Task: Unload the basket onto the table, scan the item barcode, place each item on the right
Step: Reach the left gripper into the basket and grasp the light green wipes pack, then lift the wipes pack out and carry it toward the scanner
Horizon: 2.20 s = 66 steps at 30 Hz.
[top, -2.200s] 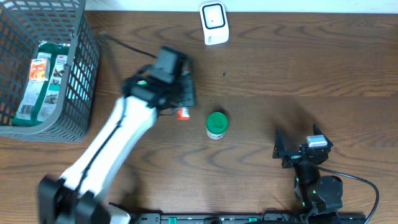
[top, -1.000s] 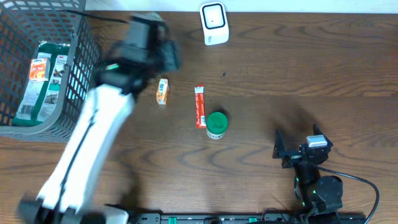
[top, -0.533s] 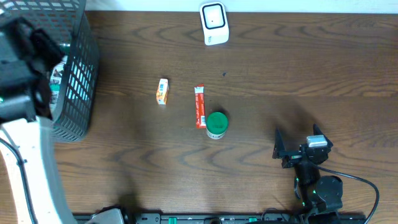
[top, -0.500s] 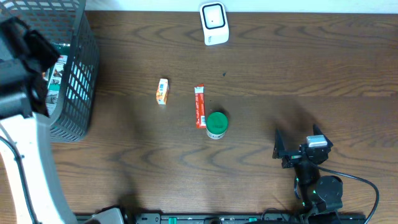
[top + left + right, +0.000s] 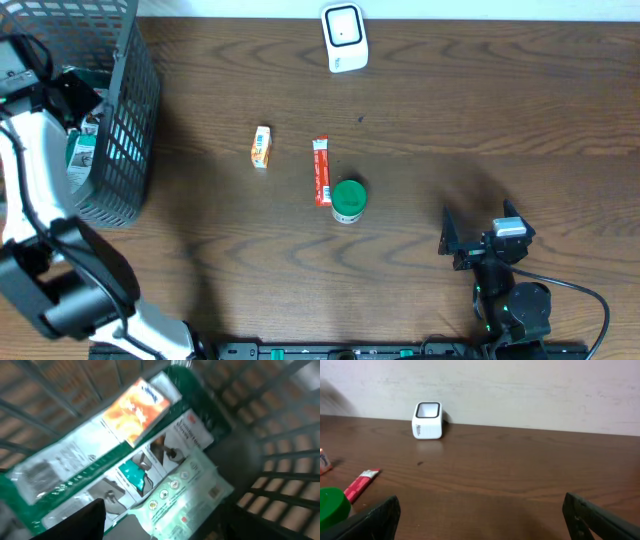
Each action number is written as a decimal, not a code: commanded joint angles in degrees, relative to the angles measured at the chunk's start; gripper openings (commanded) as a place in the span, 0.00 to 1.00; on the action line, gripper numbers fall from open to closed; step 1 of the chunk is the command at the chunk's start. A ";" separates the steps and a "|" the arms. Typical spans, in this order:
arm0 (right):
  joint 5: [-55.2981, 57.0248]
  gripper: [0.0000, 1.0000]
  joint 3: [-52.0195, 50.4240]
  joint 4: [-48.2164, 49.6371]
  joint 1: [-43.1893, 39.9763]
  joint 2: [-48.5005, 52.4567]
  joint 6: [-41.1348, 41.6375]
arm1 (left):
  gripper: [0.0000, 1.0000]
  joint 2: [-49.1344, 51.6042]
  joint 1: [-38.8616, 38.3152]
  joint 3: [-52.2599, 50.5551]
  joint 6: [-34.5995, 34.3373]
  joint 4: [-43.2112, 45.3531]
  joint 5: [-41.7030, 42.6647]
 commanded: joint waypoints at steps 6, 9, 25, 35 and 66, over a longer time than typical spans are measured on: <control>0.55 0.99 -0.04 -0.20 -0.24 -0.04 0.96 | 0.79 10.43 0.33 -0.59 7.17 1.18 8.98; 0.55 0.99 -0.04 -0.22 -0.24 -0.04 0.96 | 0.81 13.22 0.55 -0.59 9.86 1.66 15.72; 0.52 0.99 -0.04 -0.22 -0.24 -0.04 0.96 | 0.37 18.99 1.86 -0.02 7.56 -0.55 25.88; 0.55 0.99 -0.04 -0.20 -0.24 -0.04 0.96 | 0.07 10.80 8.57 3.76 0.63 0.33 39.69; 0.55 0.99 -0.04 -0.22 -0.24 -0.04 0.96 | 0.07 -32.63 -13.53 2.25 8.55 -27.71 38.42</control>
